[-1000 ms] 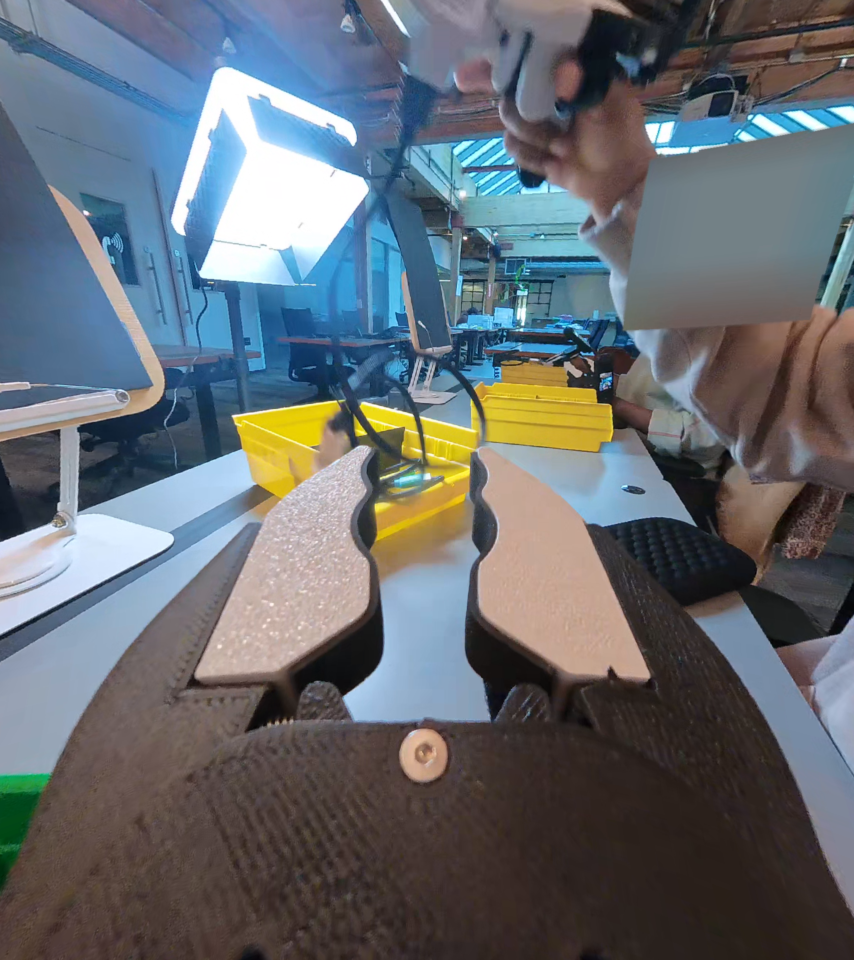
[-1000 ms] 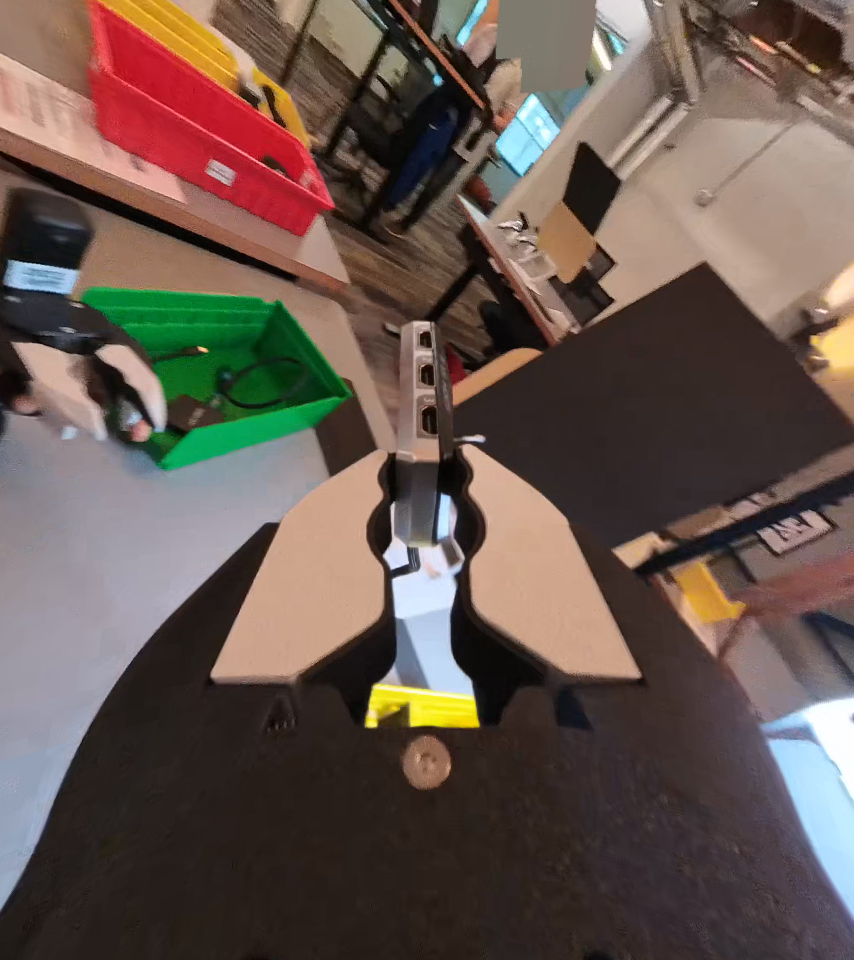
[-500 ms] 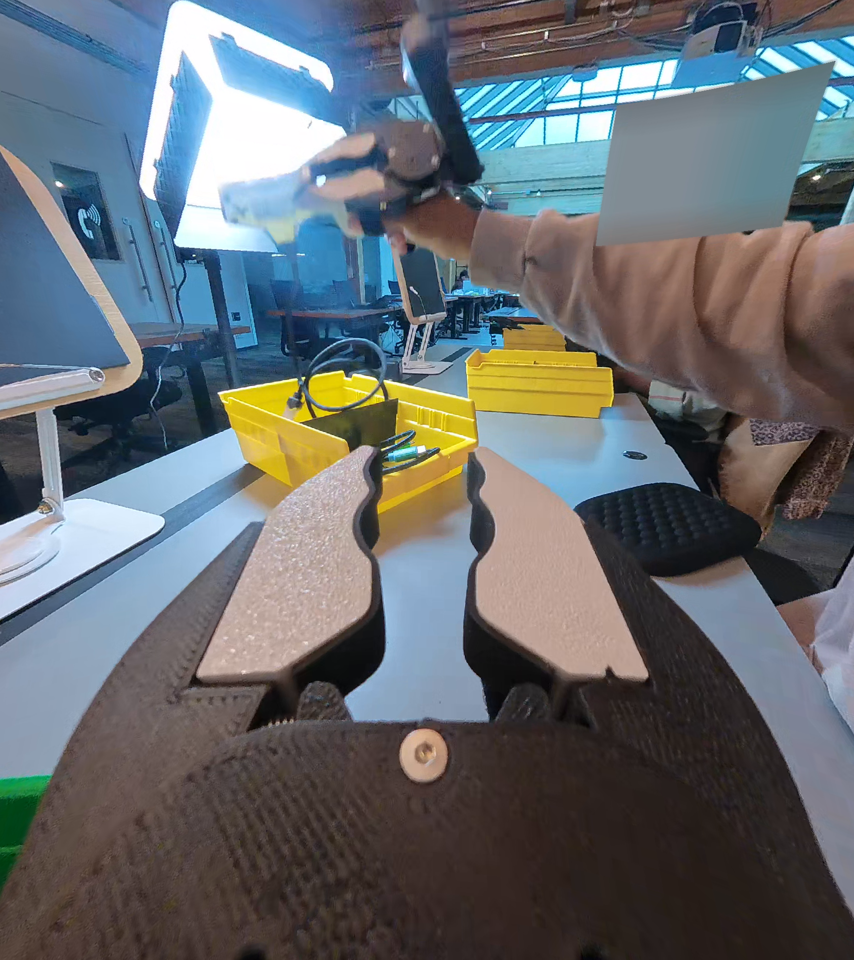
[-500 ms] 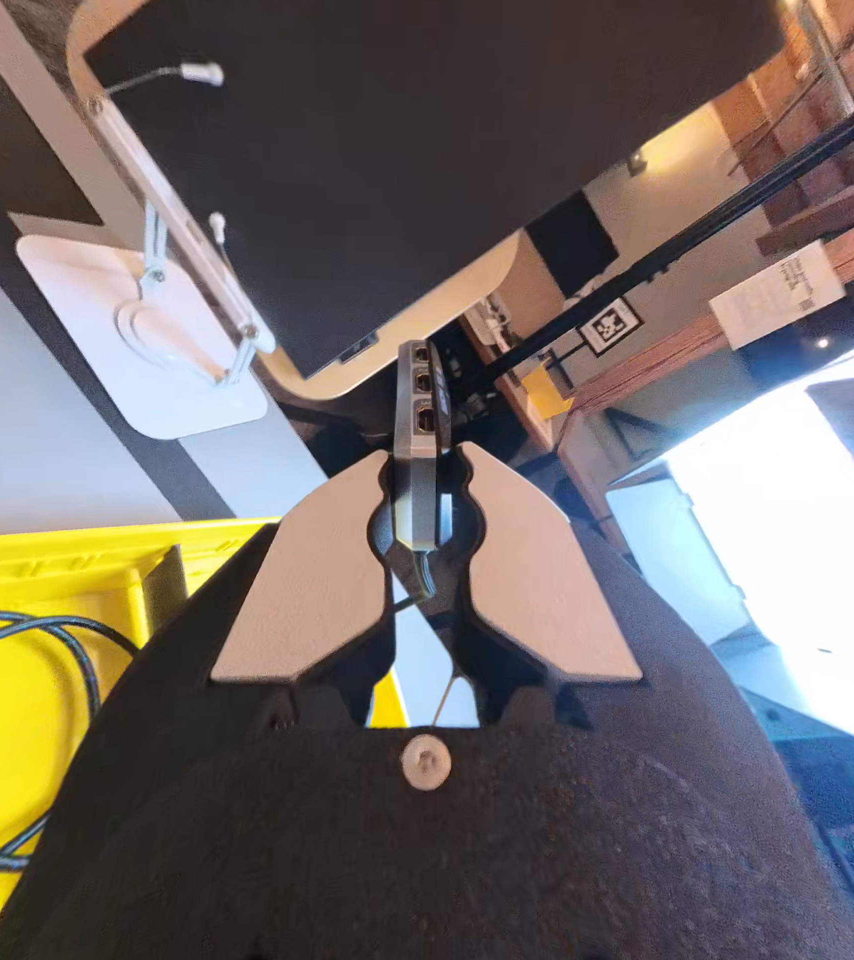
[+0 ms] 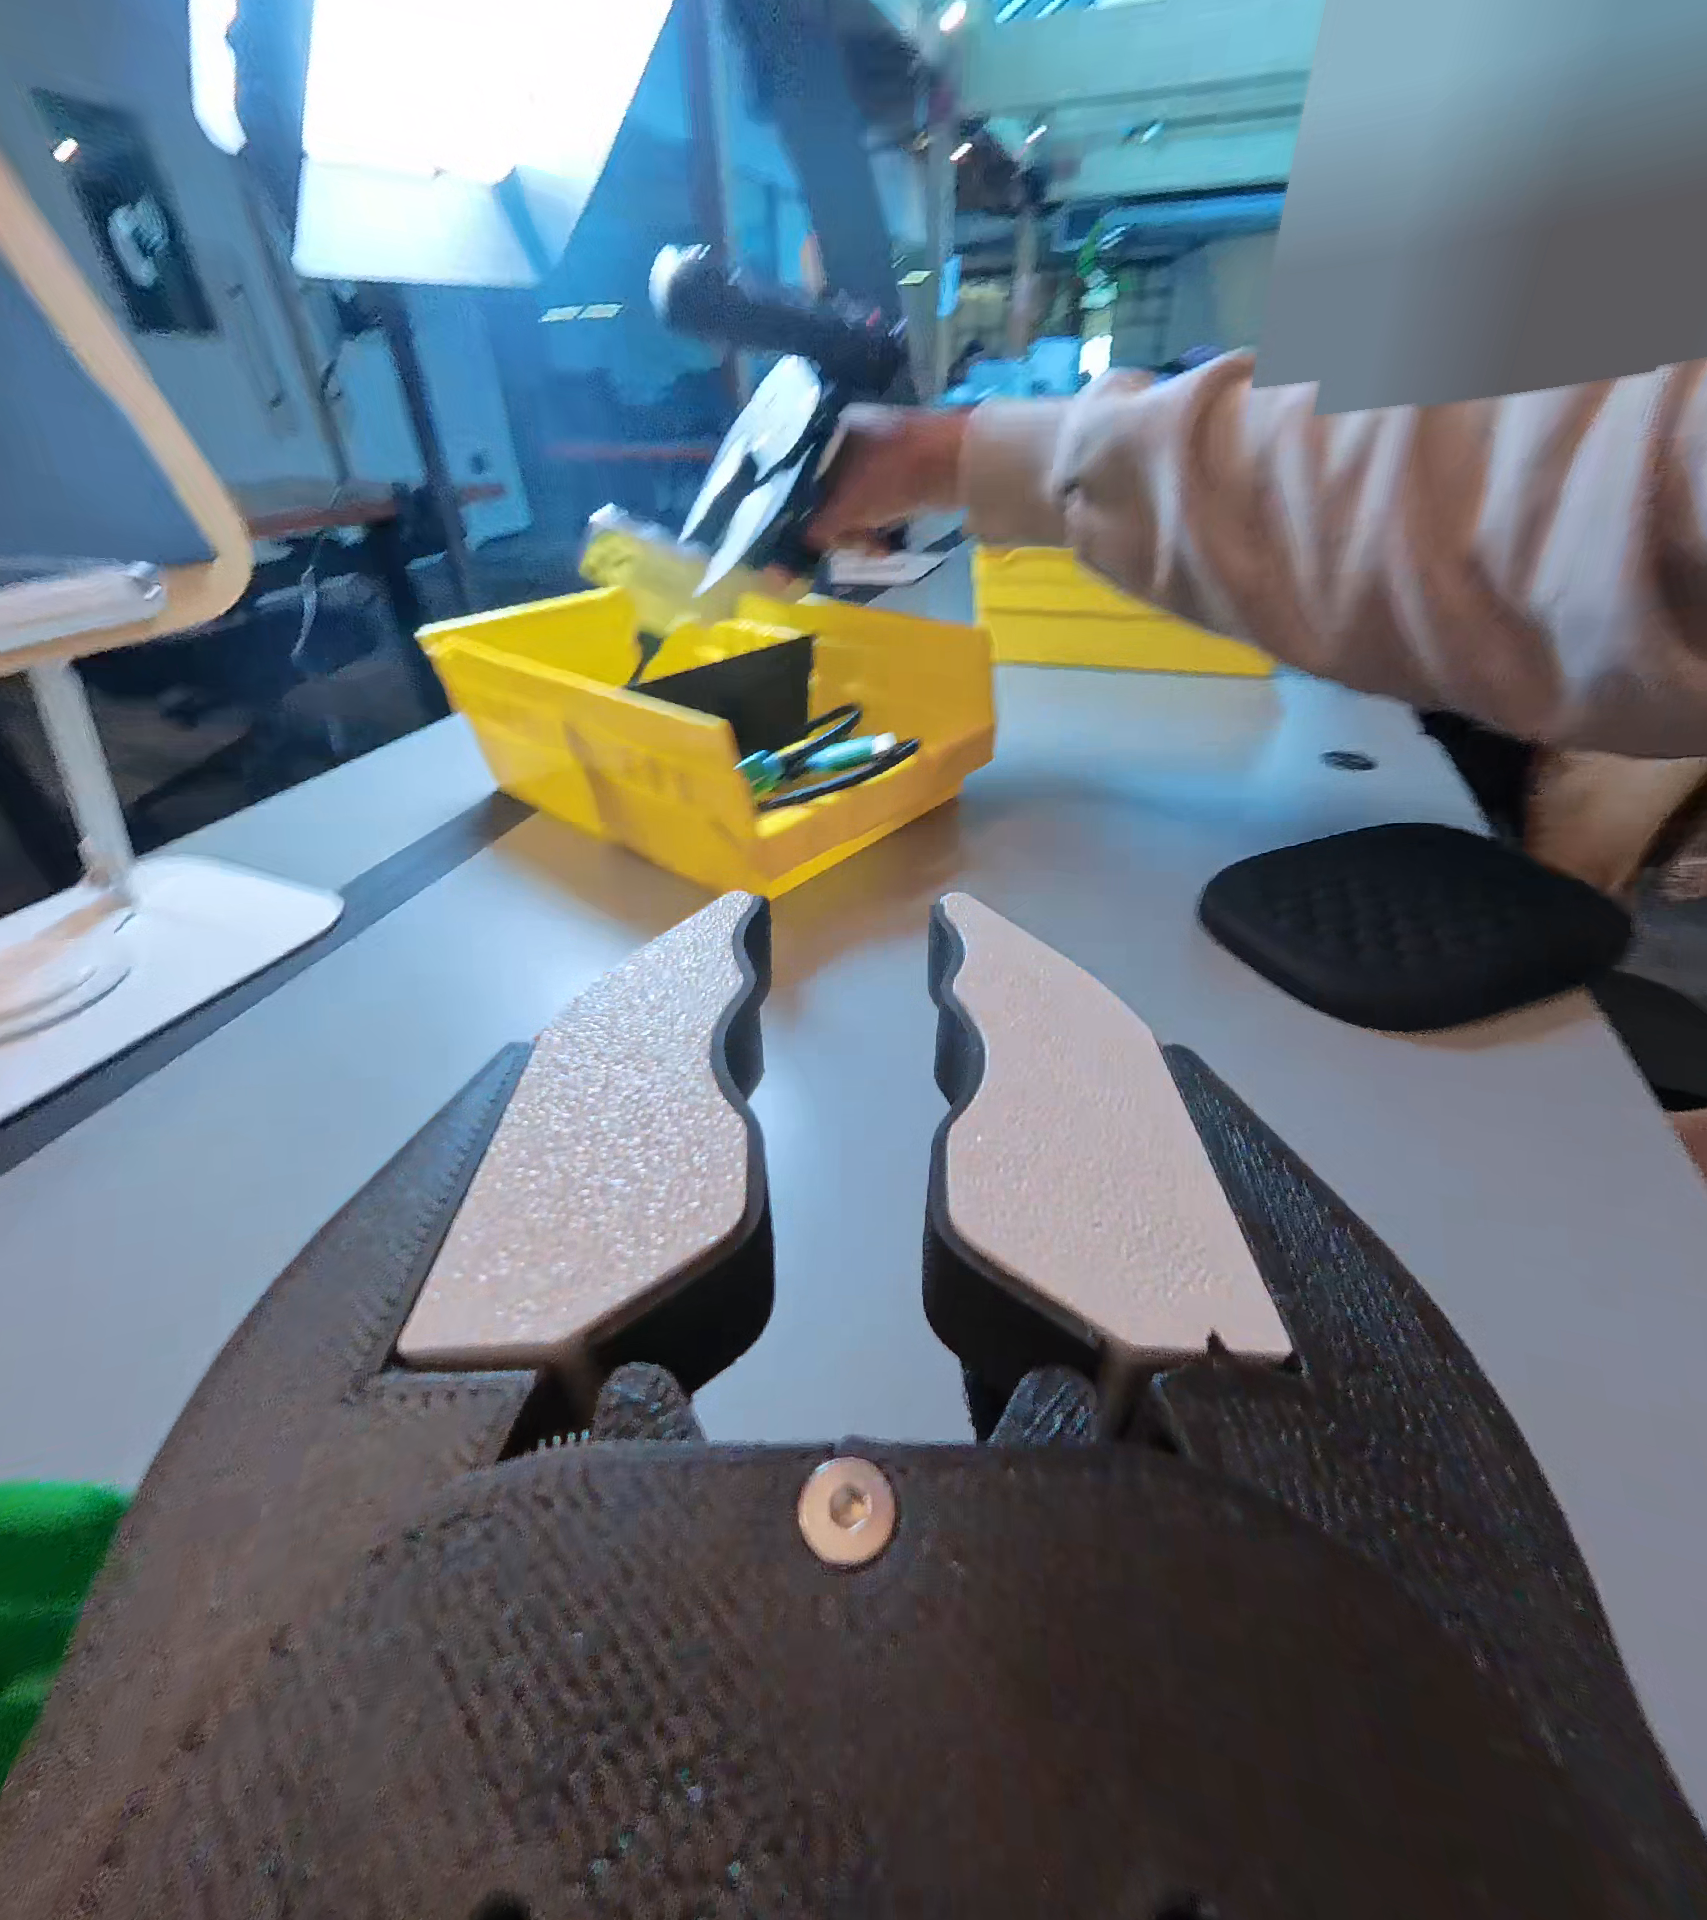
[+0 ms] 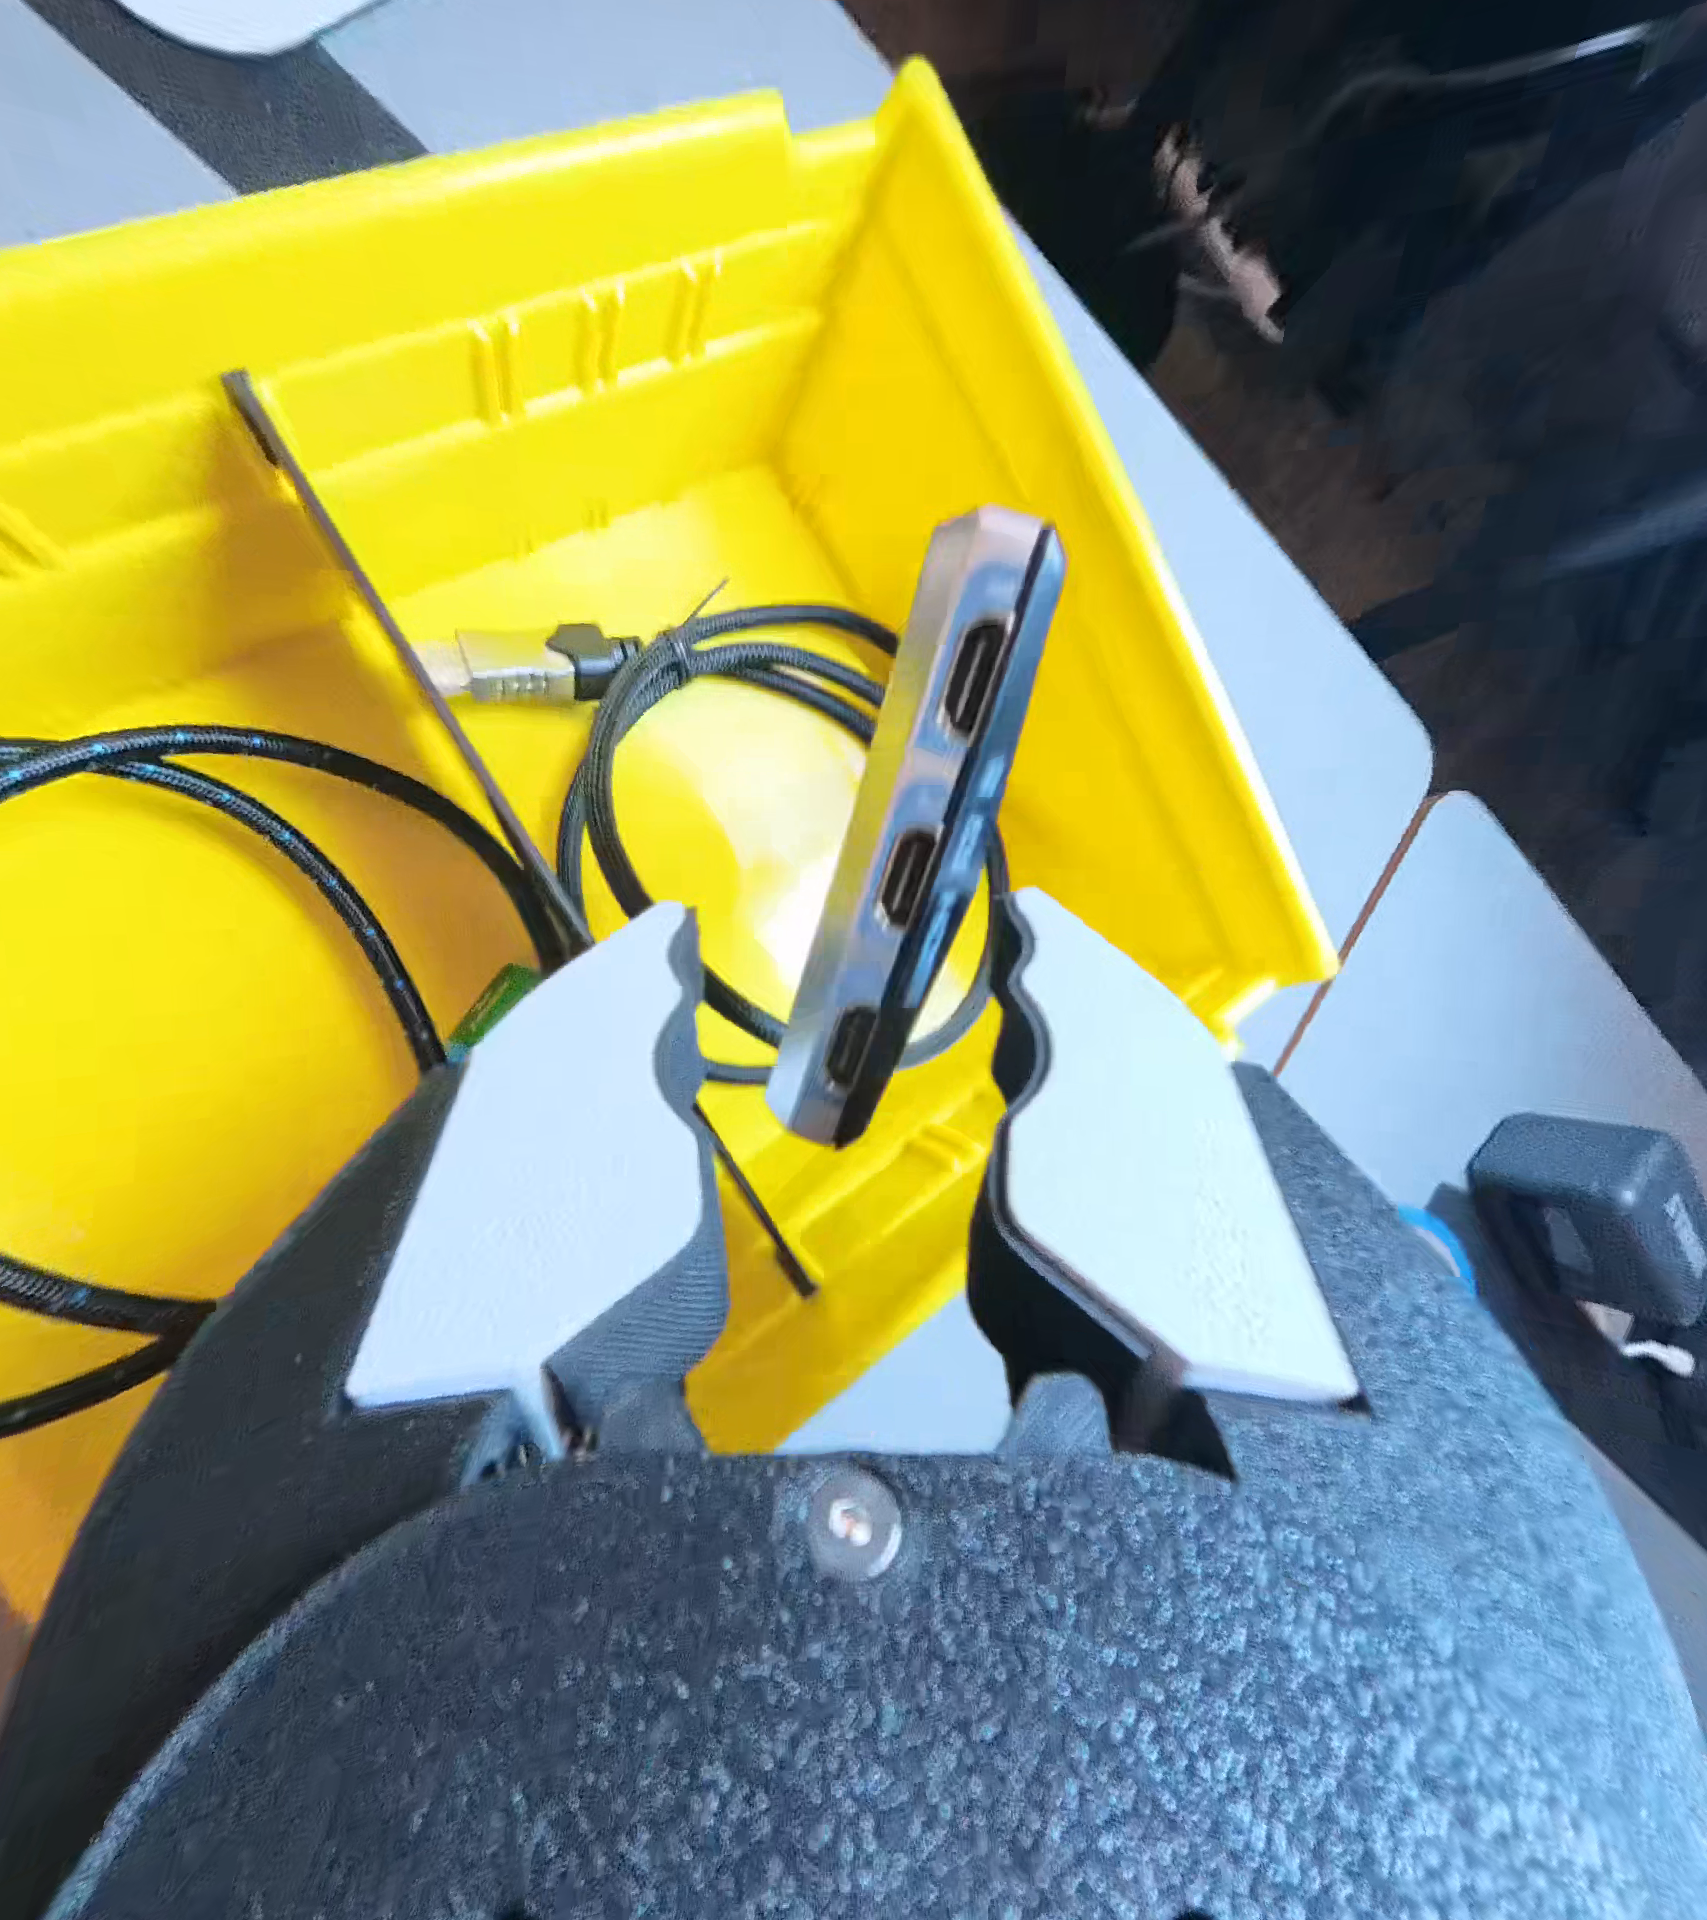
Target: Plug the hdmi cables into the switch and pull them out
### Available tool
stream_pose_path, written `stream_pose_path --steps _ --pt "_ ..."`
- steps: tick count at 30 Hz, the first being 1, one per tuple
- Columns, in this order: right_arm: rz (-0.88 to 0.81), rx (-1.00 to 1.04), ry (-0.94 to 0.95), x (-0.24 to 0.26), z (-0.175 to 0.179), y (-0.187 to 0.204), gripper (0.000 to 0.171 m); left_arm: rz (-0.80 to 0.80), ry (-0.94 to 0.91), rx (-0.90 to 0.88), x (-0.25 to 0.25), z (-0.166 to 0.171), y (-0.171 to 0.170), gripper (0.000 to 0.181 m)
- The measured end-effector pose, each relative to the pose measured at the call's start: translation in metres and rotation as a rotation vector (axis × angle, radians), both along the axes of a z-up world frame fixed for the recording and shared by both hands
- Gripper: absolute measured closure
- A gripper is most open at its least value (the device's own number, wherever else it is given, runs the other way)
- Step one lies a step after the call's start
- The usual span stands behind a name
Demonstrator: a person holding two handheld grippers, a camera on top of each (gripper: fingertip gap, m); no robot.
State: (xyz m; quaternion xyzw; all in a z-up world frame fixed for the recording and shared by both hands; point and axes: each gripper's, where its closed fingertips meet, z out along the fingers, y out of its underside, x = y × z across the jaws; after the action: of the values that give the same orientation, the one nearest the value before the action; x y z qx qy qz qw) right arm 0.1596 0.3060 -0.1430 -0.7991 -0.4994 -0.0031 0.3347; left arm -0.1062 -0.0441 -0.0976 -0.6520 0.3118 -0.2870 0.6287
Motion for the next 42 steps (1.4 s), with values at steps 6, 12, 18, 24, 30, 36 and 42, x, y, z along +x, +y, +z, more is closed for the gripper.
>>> stream_pose_path --steps 6,12,18,24,30,36,42 --pt "0.038 0.059 0.184 -0.005 0.062 -0.023 0.102 0.164 -0.026 -0.081 -0.031 -0.003 0.018 0.147" --pt "0.205 0.173 0.619 -0.048 0.125 -0.114 0.112 0.349 -0.029 -0.003 -0.086 0.028 0.020 0.145" --pt "0.338 0.041 0.933 -0.086 0.109 -0.228 0.127 0.687 0.224 -0.024 -0.196 0.042 0.019 0.145" --pt "0.441 0.089 0.994 -0.116 0.076 -0.270 0.163 0.716 0.416 -0.283 -0.244 0.008 0.044 0.143" --pt "0.488 0.016 0.960 -0.136 0.040 -0.277 0.162 0.619 0.906 -0.549 -0.252 -0.080 0.072 0.143" --pt "0.495 -0.002 0.900 -0.132 0.016 -0.282 0.161 0.574 1.002 -0.650 -0.262 -0.115 0.092 0.172" --pt "0.514 0.009 0.926 -0.131 0.022 -0.284 0.162 0.622 0.869 -0.457 -0.253 -0.029 0.088 0.174"
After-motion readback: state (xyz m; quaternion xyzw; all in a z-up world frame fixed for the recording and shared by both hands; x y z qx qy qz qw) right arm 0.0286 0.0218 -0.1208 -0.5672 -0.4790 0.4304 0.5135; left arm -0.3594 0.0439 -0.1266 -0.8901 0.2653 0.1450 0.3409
